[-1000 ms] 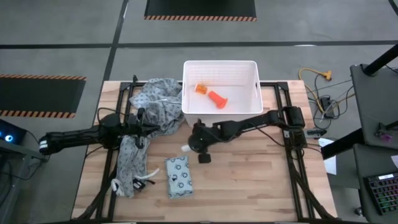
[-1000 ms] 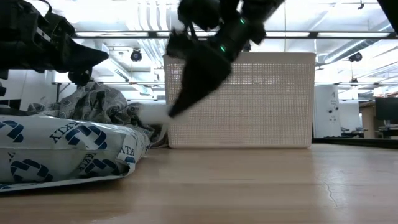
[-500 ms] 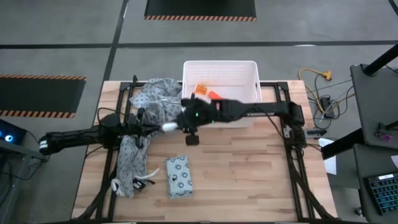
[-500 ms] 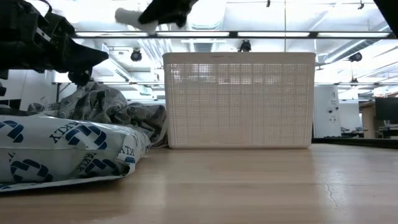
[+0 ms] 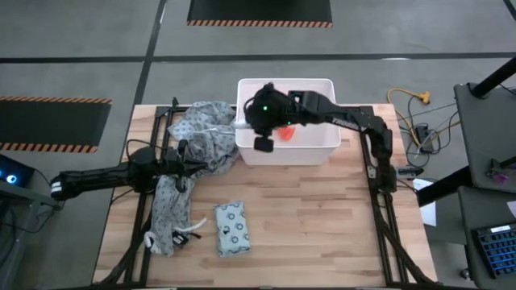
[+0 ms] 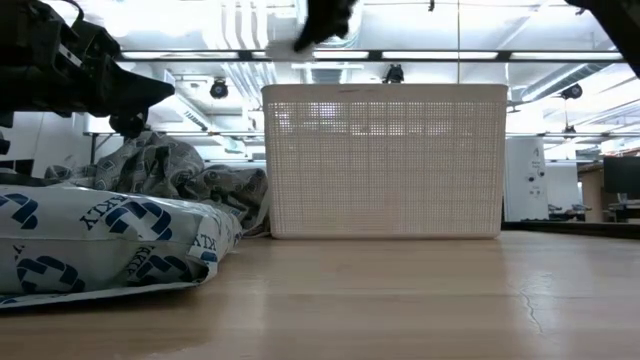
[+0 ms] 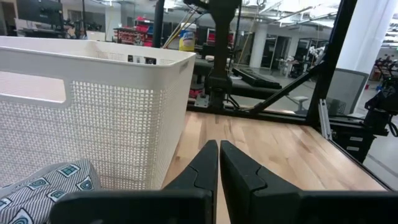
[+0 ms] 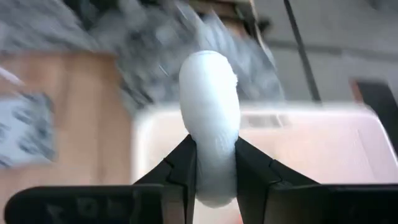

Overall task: Pick & place medical supplies in basket/bin
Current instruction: Put the white bandage into the white bin, then put the mailer bag into the white bin

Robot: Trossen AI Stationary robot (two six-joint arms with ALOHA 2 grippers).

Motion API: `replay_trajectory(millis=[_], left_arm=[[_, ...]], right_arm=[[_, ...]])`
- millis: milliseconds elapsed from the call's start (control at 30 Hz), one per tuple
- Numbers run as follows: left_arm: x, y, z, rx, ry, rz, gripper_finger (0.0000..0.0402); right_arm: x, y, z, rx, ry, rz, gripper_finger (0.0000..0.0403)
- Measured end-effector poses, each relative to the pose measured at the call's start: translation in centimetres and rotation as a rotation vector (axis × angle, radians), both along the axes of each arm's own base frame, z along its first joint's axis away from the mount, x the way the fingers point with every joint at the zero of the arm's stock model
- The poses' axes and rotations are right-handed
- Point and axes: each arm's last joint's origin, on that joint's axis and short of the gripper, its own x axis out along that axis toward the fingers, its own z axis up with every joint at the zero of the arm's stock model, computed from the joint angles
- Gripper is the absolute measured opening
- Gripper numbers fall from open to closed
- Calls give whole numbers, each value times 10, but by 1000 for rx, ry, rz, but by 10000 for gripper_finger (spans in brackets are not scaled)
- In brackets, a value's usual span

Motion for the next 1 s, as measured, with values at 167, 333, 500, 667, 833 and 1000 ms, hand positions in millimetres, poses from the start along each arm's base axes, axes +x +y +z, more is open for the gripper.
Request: replay_trajectory(millis=[167, 333, 500, 667, 833, 1000], left_arm=[[0, 0, 0, 0, 0, -1, 0], [0, 0, 0, 0, 0, 0, 0], [0, 0, 0, 0, 0, 0, 0], [0, 0, 0, 0, 0, 0, 0], [0, 0, 0, 0, 0, 0, 0], [0, 0, 0, 0, 0, -1, 0]], right_arm=[[-16, -31, -24, 81, 165, -161, 71], [-23, -50, -55, 159, 270, -283, 72], [-23, -53, -74, 205, 297, -339, 111], [-24, -54, -82, 205, 319, -357, 181], [-21, -50, -76, 329, 274, -299, 233], [-23, -39, -40, 328, 62, -143, 241]])
